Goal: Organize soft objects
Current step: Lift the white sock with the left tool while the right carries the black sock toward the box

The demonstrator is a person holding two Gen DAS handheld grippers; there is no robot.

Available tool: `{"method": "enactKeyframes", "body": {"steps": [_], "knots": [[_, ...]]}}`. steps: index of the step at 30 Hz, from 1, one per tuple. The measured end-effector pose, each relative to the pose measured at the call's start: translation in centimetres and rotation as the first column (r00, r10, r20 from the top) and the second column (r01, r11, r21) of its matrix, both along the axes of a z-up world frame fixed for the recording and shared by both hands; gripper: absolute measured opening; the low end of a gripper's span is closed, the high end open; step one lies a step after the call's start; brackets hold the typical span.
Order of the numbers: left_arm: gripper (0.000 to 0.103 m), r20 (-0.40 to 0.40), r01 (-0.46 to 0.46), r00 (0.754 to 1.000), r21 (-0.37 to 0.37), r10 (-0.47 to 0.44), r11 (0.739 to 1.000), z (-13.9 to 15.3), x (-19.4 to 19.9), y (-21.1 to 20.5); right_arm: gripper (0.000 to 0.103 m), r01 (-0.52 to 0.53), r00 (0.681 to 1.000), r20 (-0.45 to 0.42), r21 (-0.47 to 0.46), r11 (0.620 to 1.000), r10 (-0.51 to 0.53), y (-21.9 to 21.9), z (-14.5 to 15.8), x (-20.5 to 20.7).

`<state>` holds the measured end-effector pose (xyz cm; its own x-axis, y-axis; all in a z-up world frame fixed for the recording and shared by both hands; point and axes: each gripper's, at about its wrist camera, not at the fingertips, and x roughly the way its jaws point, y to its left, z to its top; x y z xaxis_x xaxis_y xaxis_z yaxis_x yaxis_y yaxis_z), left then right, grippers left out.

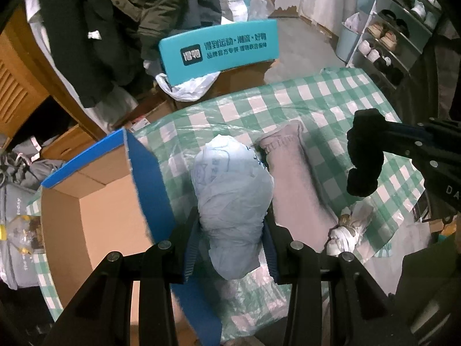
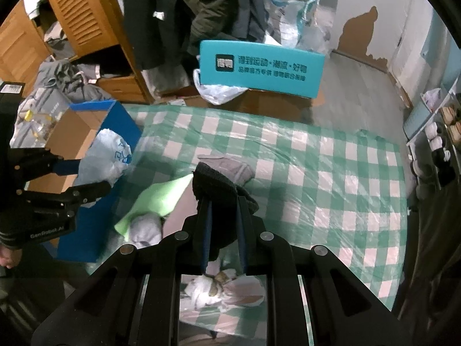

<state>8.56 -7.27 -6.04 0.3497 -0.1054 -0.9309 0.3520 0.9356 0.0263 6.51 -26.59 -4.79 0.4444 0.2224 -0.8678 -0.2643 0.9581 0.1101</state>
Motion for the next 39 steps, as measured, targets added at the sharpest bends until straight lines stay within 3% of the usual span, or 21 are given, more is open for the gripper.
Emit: {"method": "enactKeyframes", "body": {"steps": [23, 39], "knots": [[0.040, 0.076, -0.093, 0.993, -0.018, 0.094, 0.996, 3.1, -3.9, 8.0, 0.015, -0.137, 0.990, 0.037, 0.044, 0.990, 0.135, 8.6, 2.9, -0.7], [0.040, 0.057, -0.197, 0.979, -0.029, 0.198, 0.980, 1.9, -5.1, 15.0, 0.015, -0.257, 0.966, 0.038, 0.080, 0.963, 0.254, 16.7, 3.8, -0.7]]}}
